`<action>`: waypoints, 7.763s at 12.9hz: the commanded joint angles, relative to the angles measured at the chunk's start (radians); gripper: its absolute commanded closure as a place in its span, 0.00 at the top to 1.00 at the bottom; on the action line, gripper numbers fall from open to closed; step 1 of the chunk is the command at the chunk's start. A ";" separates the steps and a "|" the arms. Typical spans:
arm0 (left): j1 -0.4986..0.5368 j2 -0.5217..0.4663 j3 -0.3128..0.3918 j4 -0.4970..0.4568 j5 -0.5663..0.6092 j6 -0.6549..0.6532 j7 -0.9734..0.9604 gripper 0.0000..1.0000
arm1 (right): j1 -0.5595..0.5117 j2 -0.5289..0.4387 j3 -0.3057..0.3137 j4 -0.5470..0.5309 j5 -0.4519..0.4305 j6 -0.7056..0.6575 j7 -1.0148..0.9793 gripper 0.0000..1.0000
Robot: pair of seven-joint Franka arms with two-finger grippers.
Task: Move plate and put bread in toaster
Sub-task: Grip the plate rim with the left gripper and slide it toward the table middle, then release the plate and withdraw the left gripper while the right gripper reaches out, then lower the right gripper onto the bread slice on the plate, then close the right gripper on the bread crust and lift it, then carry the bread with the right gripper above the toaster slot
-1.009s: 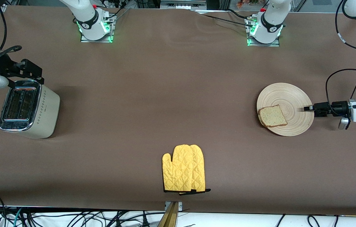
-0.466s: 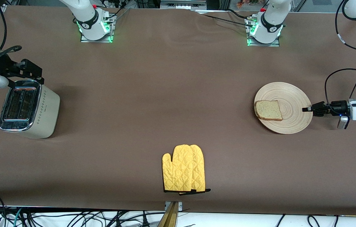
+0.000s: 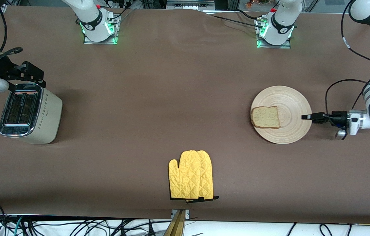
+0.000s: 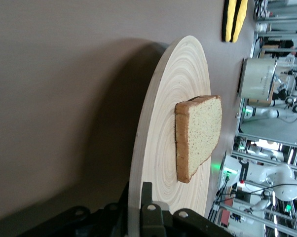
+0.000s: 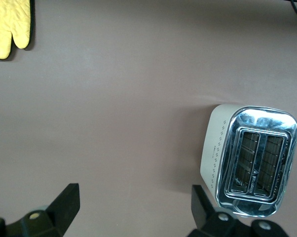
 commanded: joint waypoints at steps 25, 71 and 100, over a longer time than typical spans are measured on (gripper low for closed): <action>-0.440 -0.113 -0.049 0.012 0.122 0.210 -0.037 1.00 | 0.001 0.004 0.005 -0.011 0.020 -0.019 -0.005 1.00; -0.590 -0.855 0.128 -0.080 0.649 0.013 -0.922 1.00 | 0.556 0.487 0.092 -0.351 0.237 0.874 0.852 0.44; -0.589 -0.855 0.128 -0.077 0.649 -0.005 -0.925 1.00 | 0.553 0.441 -0.429 0.208 -0.041 -0.133 0.014 0.00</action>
